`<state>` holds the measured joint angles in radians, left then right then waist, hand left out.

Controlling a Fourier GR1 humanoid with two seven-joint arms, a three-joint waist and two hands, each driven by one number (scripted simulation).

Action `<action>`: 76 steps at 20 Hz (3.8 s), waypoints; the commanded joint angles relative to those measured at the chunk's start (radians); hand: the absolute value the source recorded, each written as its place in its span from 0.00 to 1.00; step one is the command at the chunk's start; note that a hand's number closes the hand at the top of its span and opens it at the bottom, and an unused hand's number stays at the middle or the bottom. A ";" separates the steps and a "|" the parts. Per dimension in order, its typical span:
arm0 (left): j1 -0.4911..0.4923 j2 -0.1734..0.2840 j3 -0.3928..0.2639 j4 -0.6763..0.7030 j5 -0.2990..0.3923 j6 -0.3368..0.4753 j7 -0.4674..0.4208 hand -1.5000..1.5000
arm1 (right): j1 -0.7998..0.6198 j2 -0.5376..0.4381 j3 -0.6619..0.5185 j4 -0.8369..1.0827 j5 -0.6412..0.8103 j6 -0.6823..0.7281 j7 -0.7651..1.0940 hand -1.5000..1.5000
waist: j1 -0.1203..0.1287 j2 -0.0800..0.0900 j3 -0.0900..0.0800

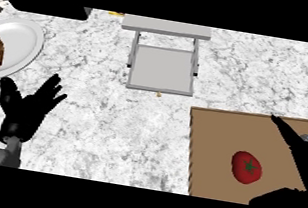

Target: Pick the tomato from the tray and place it in the tiered shelf

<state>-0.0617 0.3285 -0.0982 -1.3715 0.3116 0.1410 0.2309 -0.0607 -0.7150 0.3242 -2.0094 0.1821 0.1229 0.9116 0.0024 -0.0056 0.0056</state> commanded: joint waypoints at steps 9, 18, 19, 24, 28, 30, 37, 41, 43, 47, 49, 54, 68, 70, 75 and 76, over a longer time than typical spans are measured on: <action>0.034 -0.016 0.027 -0.042 -0.024 -0.043 0.070 0.50 | -0.055 0.139 -0.002 0.046 0.158 0.087 0.083 0.00 | 0.002 0.005 -0.006; -0.008 -0.084 0.044 0.067 -0.083 -0.025 0.019 0.50 | 0.060 0.212 -0.004 0.215 0.339 -0.014 -0.167 0.00 | -0.006 0.006 -0.006; 0.004 -0.033 0.084 0.020 -0.043 -0.069 0.073 0.50 | 0.021 0.210 -0.038 0.221 0.319 0.024 -0.160 0.00 | -0.002 0.005 -0.006; 0.008 -0.085 0.065 0.038 -0.095 -0.052 0.028 0.50 | 0.050 0.308 0.012 0.258 0.414 -0.043 -0.209 0.00 | -0.004 0.005 -0.006; 0.016 -0.086 0.075 0.061 -0.097 -0.064 0.034 0.50 | 0.022 0.315 -0.033 0.415 0.419 -0.076 -0.342 0.00 | -0.003 0.007 -0.005; 0.033 -0.073 0.088 0.006 -0.107 -0.079 0.054 0.50 | 0.029 0.344 -0.032 0.333 0.405 -0.006 -0.295 0.00 | -0.003 0.005 -0.006; -0.011 -0.070 0.102 0.043 -0.092 -0.088 0.073 0.50 | 0.007 0.343 0.076 0.479 0.442 0.031 -0.475 1.00 | -0.001 0.008 -0.005; -0.014 -0.081 0.115 0.095 -0.107 -0.110 0.017 0.50 | 0.084 0.322 0.062 0.278 0.424 0.074 -0.460 1.00 | -0.011 0.005 -0.006; 0.018 -0.094 0.088 -0.034 -0.107 -0.075 0.106 0.50 | 0.004 0.459 0.161 0.339 0.499 0.031 -0.386 1.00 | 0.005 0.005 -0.005; 0.006 -0.105 0.064 0.022 -0.131 -0.095 0.042 0.50 | -0.219 0.703 0.328 0.436 0.541 0.050 -0.147 1.00 | 0.057 0.016 -0.008; -0.037 -0.098 0.065 0.012 -0.116 -0.106 0.082 0.50 | -0.330 0.708 0.380 0.506 0.496 -0.004 -0.087 1.00 | 0.079 0.019 -0.007; -0.056 -0.116 0.058 0.037 -0.138 -0.084 0.071 0.50 | -0.578 0.713 0.463 0.499 0.428 -0.235 0.033 1.00 | 0.063 0.013 -0.007; -0.009 -0.103 0.086 0.001 -0.128 -0.073 0.108 0.50 | -1.192 0.714 0.269 0.394 0.471 -0.171 0.497 1.00 | 0.016 -0.007 -0.008; -0.025 -0.121 0.109 0.079 -0.136 -0.066 0.030 0.50 | -1.183 0.714 0.215 0.429 0.500 -0.150 0.443 1.00 | -0.007 0.001 -0.008; -0.001 -0.119 0.088 0.033 -0.149 -0.066 0.063 0.50 | -1.331 0.714 0.038 0.547 0.463 -0.105 0.421 1.00 | -0.001 0.001 -0.007; 0.019 -0.088 0.112 0.021 -0.124 -0.101 0.063 0.50 | -1.345 0.714 0.045 0.550 0.490 -0.121 0.457 1.00 | 0.002 -0.002 -0.007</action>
<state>-0.0569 0.2354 0.0138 -1.3789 0.1840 0.0535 0.2716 -1.3082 -0.0114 0.4531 -1.4932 0.6692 -0.0442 1.1717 0.0116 -0.0105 0.0044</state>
